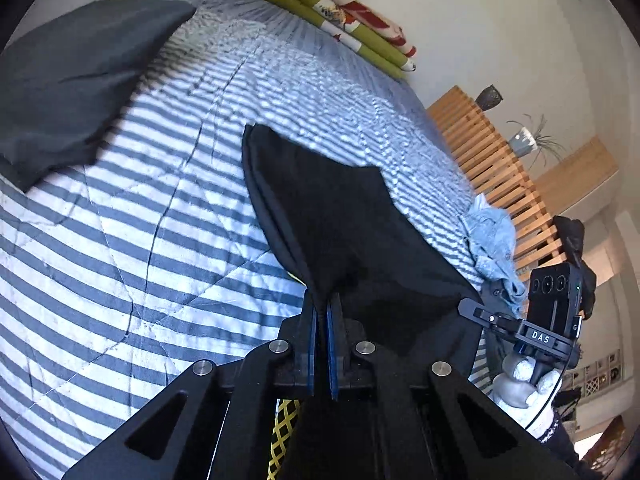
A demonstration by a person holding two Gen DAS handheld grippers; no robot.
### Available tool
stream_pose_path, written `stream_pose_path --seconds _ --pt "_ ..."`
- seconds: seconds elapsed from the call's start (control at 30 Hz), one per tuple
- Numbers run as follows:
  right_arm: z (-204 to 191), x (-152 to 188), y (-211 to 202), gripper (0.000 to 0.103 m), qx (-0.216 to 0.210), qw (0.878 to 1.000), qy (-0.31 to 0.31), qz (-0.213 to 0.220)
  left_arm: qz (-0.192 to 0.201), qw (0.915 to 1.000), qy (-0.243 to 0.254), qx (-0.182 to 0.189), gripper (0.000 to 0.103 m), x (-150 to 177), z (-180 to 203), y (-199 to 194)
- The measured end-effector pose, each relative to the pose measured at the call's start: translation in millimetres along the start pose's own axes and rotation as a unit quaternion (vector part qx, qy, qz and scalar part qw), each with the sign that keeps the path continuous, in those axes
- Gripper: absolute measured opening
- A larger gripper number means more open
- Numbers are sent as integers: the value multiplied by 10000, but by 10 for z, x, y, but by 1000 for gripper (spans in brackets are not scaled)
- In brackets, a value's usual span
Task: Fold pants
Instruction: 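Lift the folded jacket off the bed with both grippers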
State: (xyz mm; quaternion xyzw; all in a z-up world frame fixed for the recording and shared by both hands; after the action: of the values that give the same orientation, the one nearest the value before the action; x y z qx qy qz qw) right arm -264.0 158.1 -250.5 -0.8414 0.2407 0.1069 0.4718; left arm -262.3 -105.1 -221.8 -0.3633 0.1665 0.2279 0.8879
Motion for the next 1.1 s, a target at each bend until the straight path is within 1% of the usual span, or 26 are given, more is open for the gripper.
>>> stream_pose_path --seconds 0.1,0.2,0.3,0.4,0.47,0.5,0.6,0.7,0.77,0.83,0.9,0.97,1.07,1.1 --pt "-167 -70 -372 6 -143 9992 -95 371 353 9988 230 234 3 -112 358 -385" --pt "-363 -132 -829 5 -312 9961 -209 799 677 9953 555 408 3 -161 767 -784" --pt "-648 -170 -1248 6 -435 9914 -367 1182 945 9905 870 482 3 -123 1133 -1162" --pt "-921 -114 -1639 5 -505 9855 -607 1503 1140 9862 1045 590 3 10 1417 -1559" --pt "-1071 -56 -1864 5 -555 9815 -752 1672 1200 9840 1153 631 4 136 1568 -1773" --pt "-1134 -8 -1961 5 -594 9799 -787 1732 1226 9830 1205 647 4 235 1619 -1983" --pt "-1313 176 -2196 6 -695 9767 -921 1811 1272 9802 1380 638 4 444 1797 -2276" --pt "-1427 361 -2305 6 -681 9750 -1095 1809 1169 9820 1324 670 4 545 1800 -2404" --pt "-1419 423 -2249 6 -636 9770 -1085 1723 1047 9856 1209 546 4 541 1661 -2323" --pt "-1367 396 -2059 5 -576 9812 -1024 1532 869 9902 975 496 4 450 1415 -2045" --pt "-1245 302 -1756 5 -413 9867 -856 1322 632 9950 636 449 4 281 1038 -1653" --pt "-1049 158 -1365 5 -278 9928 -578 1011 419 9980 181 431 3 93 660 -1251" --pt "-674 -123 -705 5 -173 9985 -12 512 132 9986 -372 355 3 -180 82 -626" --pt "-551 -211 -503 5 -115 9990 163 390 57 9985 -493 250 3 -252 -98 -431"
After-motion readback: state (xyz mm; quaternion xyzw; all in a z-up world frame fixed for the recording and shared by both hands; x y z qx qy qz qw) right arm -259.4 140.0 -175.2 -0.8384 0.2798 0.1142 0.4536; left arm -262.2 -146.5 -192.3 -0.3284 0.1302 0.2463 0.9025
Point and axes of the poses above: each gripper's, at about its wrist camera, not at the fingertips, and y roughly the way its jaws point, z to its right, x to its underside, the point moved 9 cm from there along y, roughly the way its jaws point, and after that the axes turned 10 degrees about x, right-handed, at the moved point
